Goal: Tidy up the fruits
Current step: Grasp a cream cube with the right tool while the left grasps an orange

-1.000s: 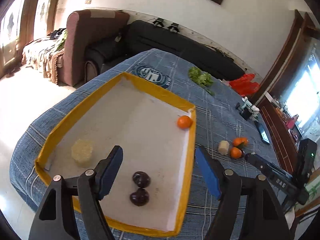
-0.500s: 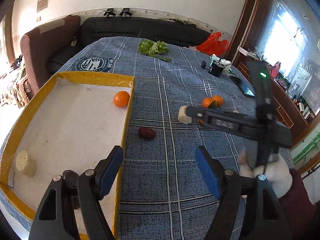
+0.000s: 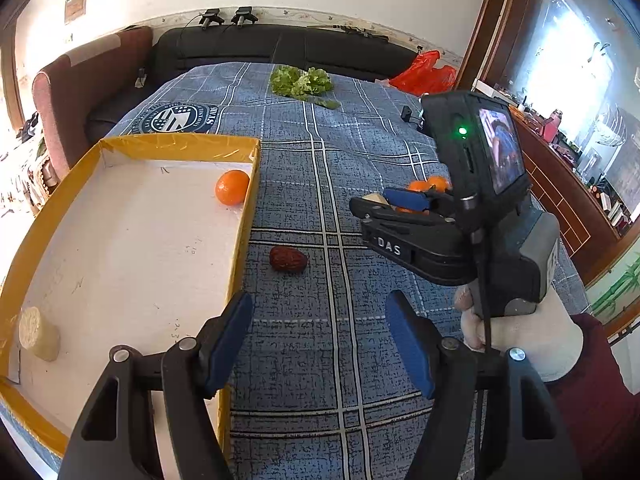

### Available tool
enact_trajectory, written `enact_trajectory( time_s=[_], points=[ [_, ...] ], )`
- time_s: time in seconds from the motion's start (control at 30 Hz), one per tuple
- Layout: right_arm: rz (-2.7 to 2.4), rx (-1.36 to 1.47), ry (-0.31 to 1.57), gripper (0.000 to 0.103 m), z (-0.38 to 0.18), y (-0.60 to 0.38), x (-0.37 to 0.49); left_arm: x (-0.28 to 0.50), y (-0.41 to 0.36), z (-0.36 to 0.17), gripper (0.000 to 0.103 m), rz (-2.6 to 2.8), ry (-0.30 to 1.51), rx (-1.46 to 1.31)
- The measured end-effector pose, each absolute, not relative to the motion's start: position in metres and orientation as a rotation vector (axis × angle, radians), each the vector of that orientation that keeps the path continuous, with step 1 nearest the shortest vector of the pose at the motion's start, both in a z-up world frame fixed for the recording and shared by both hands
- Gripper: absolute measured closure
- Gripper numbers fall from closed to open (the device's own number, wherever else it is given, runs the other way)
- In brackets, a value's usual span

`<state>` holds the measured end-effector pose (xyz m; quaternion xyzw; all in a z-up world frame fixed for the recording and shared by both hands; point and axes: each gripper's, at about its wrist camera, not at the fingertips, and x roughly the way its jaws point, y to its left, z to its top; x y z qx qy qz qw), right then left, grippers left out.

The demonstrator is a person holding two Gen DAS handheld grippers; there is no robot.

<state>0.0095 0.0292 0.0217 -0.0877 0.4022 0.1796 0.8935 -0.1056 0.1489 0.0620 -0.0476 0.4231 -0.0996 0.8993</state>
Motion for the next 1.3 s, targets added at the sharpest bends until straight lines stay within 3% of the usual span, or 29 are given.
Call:
enact_trajectory(
  time_s=[0.43,0.67,0.93,1.0,1.03,1.07,1.3],
  points=[
    [0.446,0.175,0.777,0.062,0.058,-0.075,-0.037,-0.092,0.115,0.069,0.034,-0.256,0.875,-0.043],
    [0.389,0.398,0.802,0.062,0.038,-0.139,-0.028,-0.041,0.058,0.047,0.035,-0.319,0.949,0.024],
    [0.405,0.466,0.82,0.061,0.032,-0.147,-0.024,0.006,0.018,0.013,0.035,-0.342,0.993,0.109],
    [0.406,0.467,0.822,0.061,0.03,-0.147,-0.024,0.01,0.012,0.006,0.045,-0.336,1.001,0.132],
    [0.404,0.466,0.823,0.061,0.031,-0.147,-0.024,0.009,0.01,0.007,0.06,-0.324,0.985,0.151],
    [0.402,0.465,0.822,0.061,0.03,-0.147,-0.024,0.008,0.009,0.007,0.067,-0.332,0.982,0.153],
    [0.386,0.432,0.817,0.061,0.029,-0.146,-0.023,-0.009,0.036,0.028,0.068,-0.298,0.941,0.032]
  ],
)
